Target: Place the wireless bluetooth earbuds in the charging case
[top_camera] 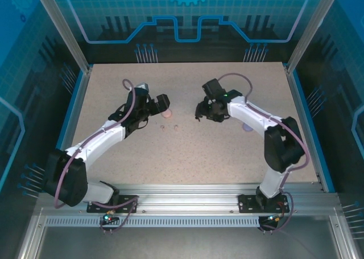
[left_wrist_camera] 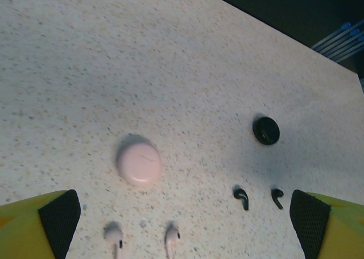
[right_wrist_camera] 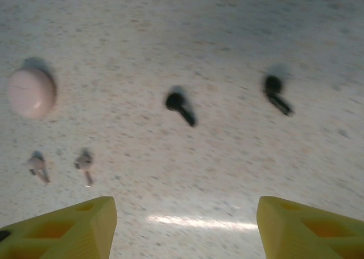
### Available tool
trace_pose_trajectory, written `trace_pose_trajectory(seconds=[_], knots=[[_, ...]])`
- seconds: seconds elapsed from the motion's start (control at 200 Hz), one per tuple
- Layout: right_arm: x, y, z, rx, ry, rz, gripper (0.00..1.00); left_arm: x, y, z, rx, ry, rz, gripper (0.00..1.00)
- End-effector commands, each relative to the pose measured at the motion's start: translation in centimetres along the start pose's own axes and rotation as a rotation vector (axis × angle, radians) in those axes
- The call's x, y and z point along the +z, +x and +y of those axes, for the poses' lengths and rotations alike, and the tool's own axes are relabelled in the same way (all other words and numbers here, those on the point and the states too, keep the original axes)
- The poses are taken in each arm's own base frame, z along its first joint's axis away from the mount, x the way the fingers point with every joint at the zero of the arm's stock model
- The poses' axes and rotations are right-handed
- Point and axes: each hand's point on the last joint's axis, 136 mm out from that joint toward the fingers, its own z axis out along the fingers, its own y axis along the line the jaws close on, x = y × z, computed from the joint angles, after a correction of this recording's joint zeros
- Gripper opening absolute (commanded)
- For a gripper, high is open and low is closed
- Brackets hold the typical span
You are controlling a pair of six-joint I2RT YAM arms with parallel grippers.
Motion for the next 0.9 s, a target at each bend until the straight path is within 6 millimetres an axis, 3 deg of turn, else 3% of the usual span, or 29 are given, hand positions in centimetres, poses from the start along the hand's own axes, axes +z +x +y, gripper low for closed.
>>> trace_pose_trajectory(seconds=[0.0,0.3,0.5,0.525,0.605,0.895], knots=[[0.8,0.2,2.3,-0.056,0.013,0.033,0.67,0.8,-0.7,1.6,-0.049,-0.037,0.017,0.99],[4.4,-0.3,7.5,-0.059,0.020,0.083,0.72,4.2,-0.5,5.7,-0.084,-0.227,0.125,0.99],[6.5,-0.3,10.8,-0.042,0.062,0.083,0.80,3.5,-2.5,10.4,-0.291,-0.309,0.085,0.99],[7.8,0.1,10.8,-0.045,0.082,0.092,0.80,3.4,-2.8,10.9,-0.320,-0.310,0.078,0.99],[8.7,0.2,11.9,-0.053,0.104,0.079,0.81,2.9,-3.3,12.2,-0.401,-0.310,0.060,0.99],[11.2,0.3,13.3,-0.096,0.214,-0.022,0.78,1.8,-3.6,13.2,-0.499,-0.289,0.030,0.99]])
